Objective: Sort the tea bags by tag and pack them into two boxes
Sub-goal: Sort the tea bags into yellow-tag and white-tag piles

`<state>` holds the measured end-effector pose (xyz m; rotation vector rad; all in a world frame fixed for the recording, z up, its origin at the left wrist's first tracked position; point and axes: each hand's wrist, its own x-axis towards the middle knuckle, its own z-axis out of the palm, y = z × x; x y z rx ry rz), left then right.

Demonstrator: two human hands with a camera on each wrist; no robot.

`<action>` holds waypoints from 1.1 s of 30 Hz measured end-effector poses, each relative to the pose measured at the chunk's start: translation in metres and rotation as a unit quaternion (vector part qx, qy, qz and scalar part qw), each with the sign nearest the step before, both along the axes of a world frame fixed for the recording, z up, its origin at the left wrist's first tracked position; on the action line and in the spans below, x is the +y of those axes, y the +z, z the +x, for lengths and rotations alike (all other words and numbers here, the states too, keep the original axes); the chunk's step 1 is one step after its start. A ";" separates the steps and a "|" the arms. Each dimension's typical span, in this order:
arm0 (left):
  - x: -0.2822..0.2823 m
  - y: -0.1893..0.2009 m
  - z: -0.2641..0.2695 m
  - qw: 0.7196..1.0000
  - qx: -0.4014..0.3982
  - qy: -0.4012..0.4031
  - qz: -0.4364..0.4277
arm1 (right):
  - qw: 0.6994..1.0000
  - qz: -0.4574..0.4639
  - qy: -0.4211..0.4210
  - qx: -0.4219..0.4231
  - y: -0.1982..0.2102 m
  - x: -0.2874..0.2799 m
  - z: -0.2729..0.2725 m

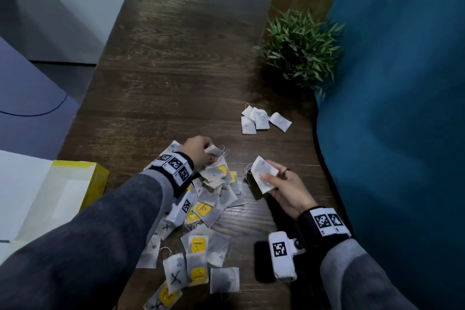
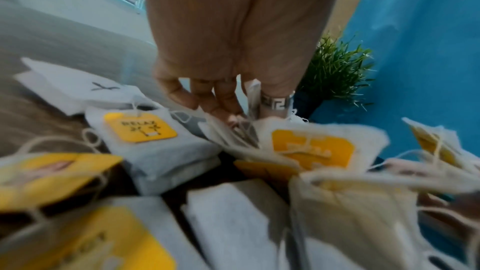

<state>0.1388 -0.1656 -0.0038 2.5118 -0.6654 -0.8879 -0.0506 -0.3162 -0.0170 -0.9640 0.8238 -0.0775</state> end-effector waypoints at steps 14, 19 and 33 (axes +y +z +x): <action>0.087 0.038 -0.004 0.783 0.322 0.377 -0.376 | 0.814 -0.395 0.425 0.020 0.031 0.033 0.078; 0.107 0.038 -0.014 0.761 0.351 0.370 -0.400 | 0.657 -0.496 0.559 0.094 0.023 0.043 0.106; 0.100 0.045 -0.021 0.661 0.485 0.386 -0.423 | 0.932 -0.287 0.218 -0.029 0.018 0.016 0.058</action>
